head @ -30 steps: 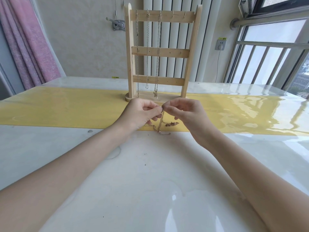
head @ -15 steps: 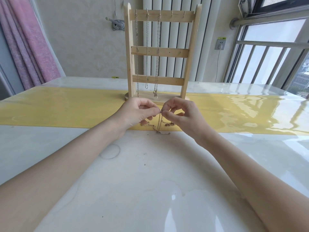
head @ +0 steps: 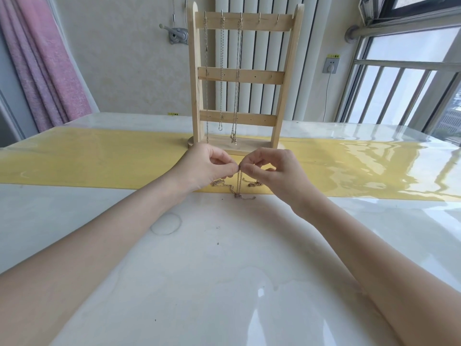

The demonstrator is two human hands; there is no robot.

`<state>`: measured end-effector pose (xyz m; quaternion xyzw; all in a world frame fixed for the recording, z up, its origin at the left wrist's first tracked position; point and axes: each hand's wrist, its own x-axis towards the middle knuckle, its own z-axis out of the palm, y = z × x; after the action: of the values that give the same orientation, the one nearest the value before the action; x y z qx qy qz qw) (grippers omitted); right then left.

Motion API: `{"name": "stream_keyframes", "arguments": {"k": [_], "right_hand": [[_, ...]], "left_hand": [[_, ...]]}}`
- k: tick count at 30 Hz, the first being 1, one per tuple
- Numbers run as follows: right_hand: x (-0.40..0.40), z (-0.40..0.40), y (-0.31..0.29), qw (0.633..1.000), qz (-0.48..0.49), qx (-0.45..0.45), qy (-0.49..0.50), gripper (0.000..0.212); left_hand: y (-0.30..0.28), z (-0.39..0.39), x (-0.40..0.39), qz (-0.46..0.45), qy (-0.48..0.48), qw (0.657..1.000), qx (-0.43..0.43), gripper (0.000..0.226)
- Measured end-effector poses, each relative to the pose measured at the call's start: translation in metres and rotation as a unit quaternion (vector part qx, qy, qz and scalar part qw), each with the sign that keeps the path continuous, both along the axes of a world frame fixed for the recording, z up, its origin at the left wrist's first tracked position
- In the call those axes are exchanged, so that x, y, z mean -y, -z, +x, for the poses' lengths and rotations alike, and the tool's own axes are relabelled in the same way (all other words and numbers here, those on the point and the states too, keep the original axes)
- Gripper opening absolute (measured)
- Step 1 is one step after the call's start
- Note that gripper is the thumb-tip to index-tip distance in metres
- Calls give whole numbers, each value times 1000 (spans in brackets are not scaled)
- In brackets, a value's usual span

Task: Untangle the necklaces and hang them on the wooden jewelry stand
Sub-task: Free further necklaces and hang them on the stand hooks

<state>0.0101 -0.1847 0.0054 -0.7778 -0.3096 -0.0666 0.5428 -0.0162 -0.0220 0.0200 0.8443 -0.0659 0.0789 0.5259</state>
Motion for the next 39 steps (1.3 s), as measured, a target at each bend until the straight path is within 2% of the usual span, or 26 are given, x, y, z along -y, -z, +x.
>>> {"name": "stream_keyframes", "arguments": {"k": [4,10,15,21,31,35,37,39], "right_hand": [[2,0,0,999,15,-37,-8,16],[0,-1,-1,1000,-16,-10,-5,8],[-1,0,0,996,-85,38,-5,25],[-3,-1,6,991,-125,53,19,31],[-6,-5,3,997,-67,14,34,25],[-7,-3,4,999,-27,7,38,22],[-7,-3,6,999,-34,9,39,22],[-7,-2,6,998,-42,3,41,22]], "left_hand": [[-1,-1,1,2,0,1000,3,16],[0,0,-1,23,3,1000,-1,18],[2,2,-2,98,25,994,42,21],[4,-3,3,166,42,982,84,22],[5,1,2,59,68,995,54,27],[8,1,5,-21,55,998,1,27],[6,2,4,-2,61,998,15,27],[2,3,2,55,64,995,52,28]]}}
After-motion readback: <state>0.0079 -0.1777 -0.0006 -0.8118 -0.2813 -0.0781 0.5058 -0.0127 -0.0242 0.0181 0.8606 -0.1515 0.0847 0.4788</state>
